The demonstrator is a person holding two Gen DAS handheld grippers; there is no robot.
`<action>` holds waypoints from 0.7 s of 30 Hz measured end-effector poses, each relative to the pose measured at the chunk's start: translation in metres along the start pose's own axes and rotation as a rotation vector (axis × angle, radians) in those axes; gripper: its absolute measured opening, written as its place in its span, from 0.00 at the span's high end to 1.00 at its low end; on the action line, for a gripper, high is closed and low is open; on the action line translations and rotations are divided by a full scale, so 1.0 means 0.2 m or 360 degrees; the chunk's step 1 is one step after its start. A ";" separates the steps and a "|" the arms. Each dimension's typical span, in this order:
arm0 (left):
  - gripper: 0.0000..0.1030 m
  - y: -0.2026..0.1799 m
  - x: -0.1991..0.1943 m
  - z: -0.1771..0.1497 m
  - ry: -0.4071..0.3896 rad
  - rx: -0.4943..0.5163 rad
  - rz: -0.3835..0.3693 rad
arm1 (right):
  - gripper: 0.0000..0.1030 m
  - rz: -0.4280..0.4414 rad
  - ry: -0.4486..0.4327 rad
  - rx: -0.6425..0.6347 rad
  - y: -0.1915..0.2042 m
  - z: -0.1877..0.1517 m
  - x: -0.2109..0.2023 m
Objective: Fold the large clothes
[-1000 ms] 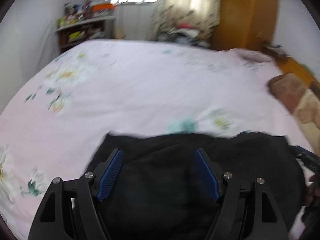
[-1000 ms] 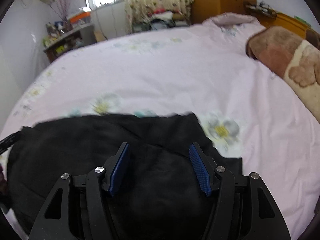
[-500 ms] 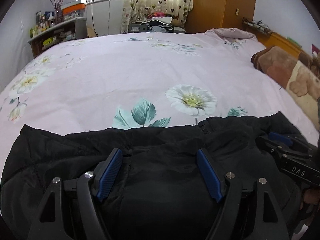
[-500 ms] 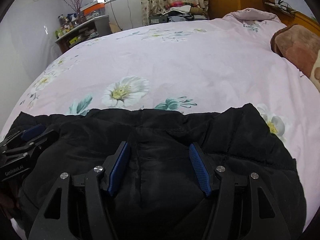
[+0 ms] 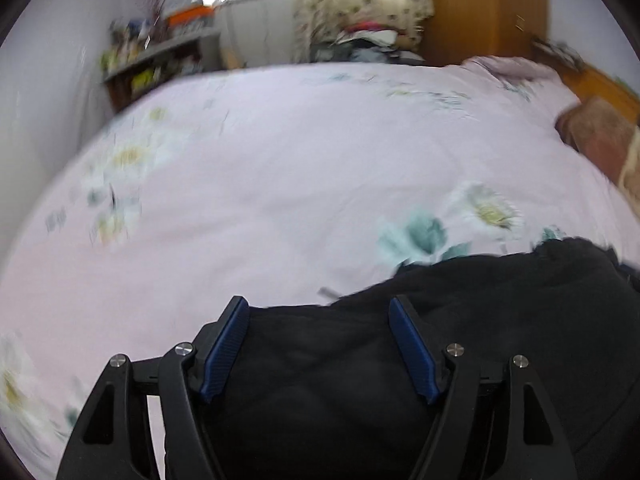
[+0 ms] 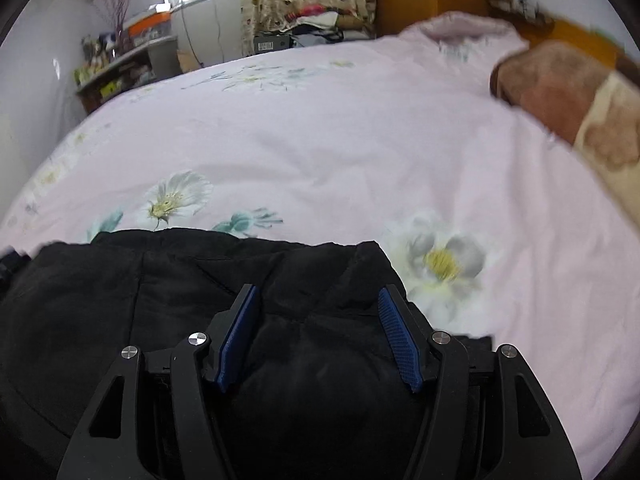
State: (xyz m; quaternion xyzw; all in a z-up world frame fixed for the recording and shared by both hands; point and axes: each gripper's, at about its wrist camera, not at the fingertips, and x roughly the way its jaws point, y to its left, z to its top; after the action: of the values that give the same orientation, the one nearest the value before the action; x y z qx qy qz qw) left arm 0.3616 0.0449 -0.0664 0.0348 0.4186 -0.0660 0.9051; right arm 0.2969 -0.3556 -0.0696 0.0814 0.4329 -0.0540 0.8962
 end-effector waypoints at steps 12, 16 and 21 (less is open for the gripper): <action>0.26 0.05 0.12 -0.11 -0.0058 -0.0156 -0.0072 | 0.40 0.0016 -0.0070 0.0035 -0.03 -0.09 0.08; 0.25 0.04 0.15 -0.09 -0.0021 -0.0146 -0.0038 | 0.40 0.0023 -0.0046 0.0046 -0.03 -0.08 0.10; 0.27 0.05 0.01 -0.02 0.0007 -0.0105 -0.0023 | 0.41 0.0004 -0.0011 0.0038 -0.02 -0.01 -0.02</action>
State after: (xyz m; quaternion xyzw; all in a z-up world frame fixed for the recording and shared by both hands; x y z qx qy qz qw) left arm 0.3618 0.0546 -0.0713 0.0020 0.4228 -0.0586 0.9043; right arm 0.2922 -0.3581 -0.0674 0.0924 0.4291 -0.0582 0.8966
